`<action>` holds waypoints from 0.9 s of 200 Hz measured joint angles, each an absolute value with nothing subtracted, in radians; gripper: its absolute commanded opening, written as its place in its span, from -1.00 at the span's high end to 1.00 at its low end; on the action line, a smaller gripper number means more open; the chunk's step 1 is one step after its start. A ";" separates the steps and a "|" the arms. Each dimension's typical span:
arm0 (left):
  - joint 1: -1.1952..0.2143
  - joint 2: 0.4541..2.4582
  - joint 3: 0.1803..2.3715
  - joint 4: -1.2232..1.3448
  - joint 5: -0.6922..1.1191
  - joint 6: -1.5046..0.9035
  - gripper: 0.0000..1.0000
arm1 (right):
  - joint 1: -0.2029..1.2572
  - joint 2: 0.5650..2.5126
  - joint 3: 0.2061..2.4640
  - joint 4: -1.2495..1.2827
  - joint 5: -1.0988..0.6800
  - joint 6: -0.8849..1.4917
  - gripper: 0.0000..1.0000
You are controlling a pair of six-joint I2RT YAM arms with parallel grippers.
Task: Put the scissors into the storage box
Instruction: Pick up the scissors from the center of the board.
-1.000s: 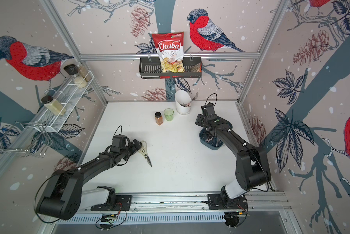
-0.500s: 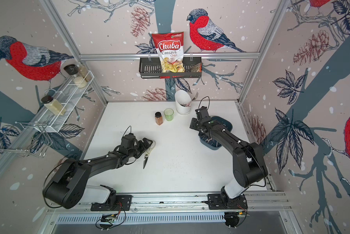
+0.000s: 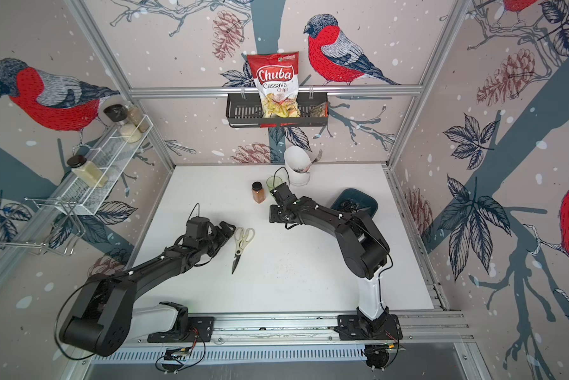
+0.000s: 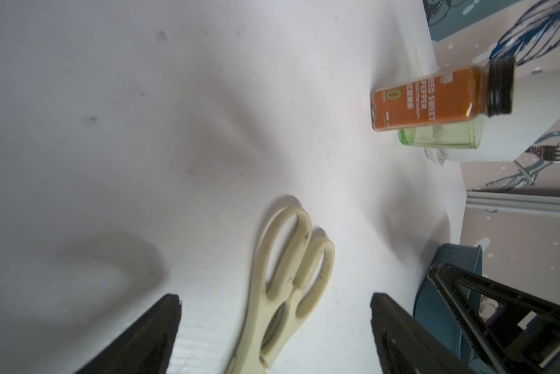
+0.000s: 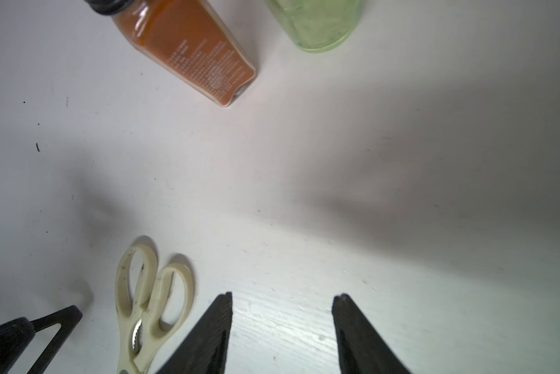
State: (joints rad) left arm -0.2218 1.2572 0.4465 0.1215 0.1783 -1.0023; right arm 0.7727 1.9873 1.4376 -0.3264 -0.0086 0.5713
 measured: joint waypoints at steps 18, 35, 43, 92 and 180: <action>-0.172 1.212 0.426 0.092 0.171 -0.988 -0.91 | 0.814 2.056 1.522 -0.359 -0.001 0.566 -0.09; -0.122 1.163 0.402 0.066 0.153 -0.973 -0.91 | 0.846 2.113 1.596 -0.395 0.012 0.548 -0.01; -0.101 1.143 0.391 0.056 0.150 -0.968 -0.91 | 0.860 2.138 1.631 -0.416 0.022 0.543 0.03; -0.023 1.061 0.357 0.010 0.126 -0.960 -0.91 | 0.926 2.266 1.804 -0.530 0.081 0.492 0.20; -0.015 1.065 0.347 0.011 0.129 -0.949 -0.90 | 0.980 2.327 1.893 -0.641 0.147 0.437 0.35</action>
